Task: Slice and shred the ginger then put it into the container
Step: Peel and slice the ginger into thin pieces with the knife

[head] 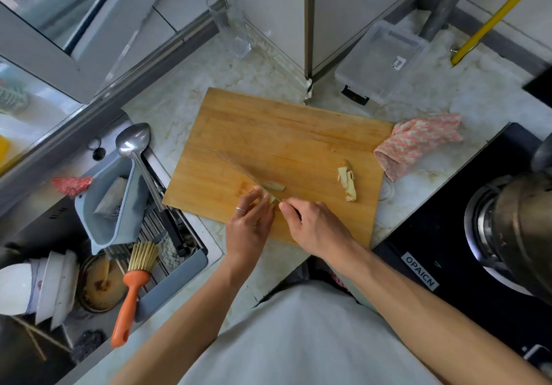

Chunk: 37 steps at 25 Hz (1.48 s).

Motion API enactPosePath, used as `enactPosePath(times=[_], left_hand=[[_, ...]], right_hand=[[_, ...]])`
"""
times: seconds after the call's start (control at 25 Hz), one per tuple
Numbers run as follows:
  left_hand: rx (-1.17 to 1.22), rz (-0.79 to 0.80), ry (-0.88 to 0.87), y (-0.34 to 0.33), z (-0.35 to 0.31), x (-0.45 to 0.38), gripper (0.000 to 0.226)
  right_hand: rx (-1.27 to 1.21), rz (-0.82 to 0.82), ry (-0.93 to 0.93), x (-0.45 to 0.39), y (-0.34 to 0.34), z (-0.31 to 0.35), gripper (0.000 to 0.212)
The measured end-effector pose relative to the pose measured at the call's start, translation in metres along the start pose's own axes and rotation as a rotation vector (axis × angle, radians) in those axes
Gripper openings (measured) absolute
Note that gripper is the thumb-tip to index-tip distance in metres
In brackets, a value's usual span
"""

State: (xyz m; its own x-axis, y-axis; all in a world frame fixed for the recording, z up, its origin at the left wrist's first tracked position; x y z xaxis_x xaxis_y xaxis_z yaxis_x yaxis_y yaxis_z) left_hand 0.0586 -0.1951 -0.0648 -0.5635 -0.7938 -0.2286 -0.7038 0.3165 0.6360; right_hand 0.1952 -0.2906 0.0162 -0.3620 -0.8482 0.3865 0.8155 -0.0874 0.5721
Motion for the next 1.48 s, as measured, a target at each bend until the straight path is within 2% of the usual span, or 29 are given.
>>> enactPosePath(times=[0.16,0.48,0.68,0.96,1.48], left_hand=[[0.029,0.011,0.034,0.002,-0.001,-0.002,0.023],[0.015,0.032,0.064,0.005,-0.006,0.002,0.022],[-0.027,0.061,0.047,0.002,-0.008,0.001,0.029],[-0.089,0.053,0.024,0.002,-0.008,-0.001,0.024],[-0.049,0.063,0.051,0.001,-0.009,0.0,0.029]], right_hand=[[-0.003,0.039,-0.036,0.006,0.009,-0.009,0.041],[-0.08,0.023,-0.083,0.019,0.026,-0.001,0.048],[-0.03,0.037,-0.102,0.024,0.027,0.009,0.048],[0.065,0.04,-0.084,0.029,0.026,0.017,0.046],[0.192,0.026,-0.073,0.031,0.018,0.024,0.039]])
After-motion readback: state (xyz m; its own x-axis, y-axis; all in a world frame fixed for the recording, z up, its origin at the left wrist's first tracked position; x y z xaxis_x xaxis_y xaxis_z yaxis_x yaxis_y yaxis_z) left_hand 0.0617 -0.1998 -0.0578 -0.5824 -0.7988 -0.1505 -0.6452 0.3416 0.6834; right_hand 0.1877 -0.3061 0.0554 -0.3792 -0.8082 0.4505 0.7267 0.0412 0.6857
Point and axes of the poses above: each hand's wrist, its own x-axis away from the middle knuckle, its own y-axis out of the back of the hand, z = x × y, the point moved 2 cm from there along -x, towards the middle knuckle, and after that the axes turned 1 degree about z, right-handed, at the moved point
